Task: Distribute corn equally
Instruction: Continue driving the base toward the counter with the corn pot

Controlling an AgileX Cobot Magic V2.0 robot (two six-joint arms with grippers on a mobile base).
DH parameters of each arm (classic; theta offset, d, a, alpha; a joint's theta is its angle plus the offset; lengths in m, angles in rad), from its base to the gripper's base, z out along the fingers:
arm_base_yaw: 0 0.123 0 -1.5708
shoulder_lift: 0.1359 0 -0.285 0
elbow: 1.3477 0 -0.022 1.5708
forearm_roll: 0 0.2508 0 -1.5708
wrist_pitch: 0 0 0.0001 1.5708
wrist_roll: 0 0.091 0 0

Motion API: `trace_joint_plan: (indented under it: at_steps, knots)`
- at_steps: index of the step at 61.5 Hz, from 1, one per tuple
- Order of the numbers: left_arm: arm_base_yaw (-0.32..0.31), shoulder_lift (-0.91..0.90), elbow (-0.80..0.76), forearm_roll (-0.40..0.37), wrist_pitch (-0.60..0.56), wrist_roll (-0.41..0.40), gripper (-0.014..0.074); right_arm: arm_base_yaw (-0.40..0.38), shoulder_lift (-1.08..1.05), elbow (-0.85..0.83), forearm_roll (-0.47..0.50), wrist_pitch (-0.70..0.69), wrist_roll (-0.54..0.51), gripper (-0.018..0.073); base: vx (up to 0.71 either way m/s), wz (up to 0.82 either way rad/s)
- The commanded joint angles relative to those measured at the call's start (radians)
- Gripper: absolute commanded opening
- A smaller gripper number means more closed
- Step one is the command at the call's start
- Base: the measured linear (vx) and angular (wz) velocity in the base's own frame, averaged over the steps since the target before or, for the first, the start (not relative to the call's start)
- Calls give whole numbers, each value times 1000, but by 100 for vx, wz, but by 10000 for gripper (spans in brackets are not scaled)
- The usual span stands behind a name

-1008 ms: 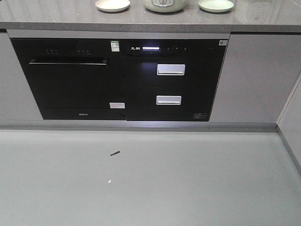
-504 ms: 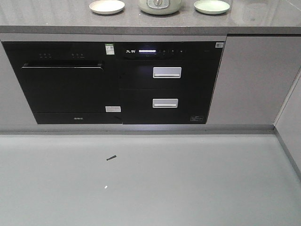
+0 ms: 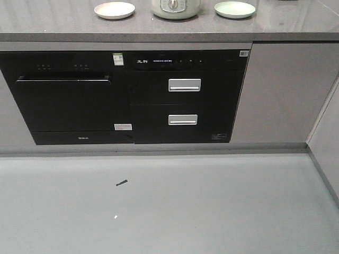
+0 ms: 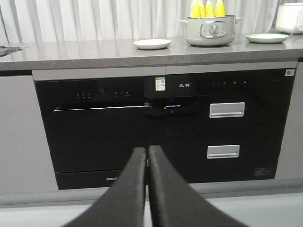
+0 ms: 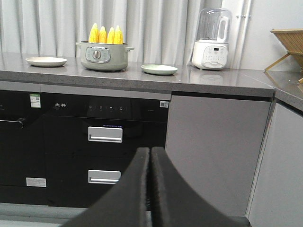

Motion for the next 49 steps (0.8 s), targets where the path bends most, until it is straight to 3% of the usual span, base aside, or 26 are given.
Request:
trace_joint_plan:
  at_steps: [1,49]
  knots:
    - [-6,-17,3,-3,-76,-5,-7,-7,-6,7,-10,-68,-3,-4,6,-2]
    - [-6,-17,3,-3,-76,-5,-7,-7,-6,7,-10,-68,-3,-4,6,-1]
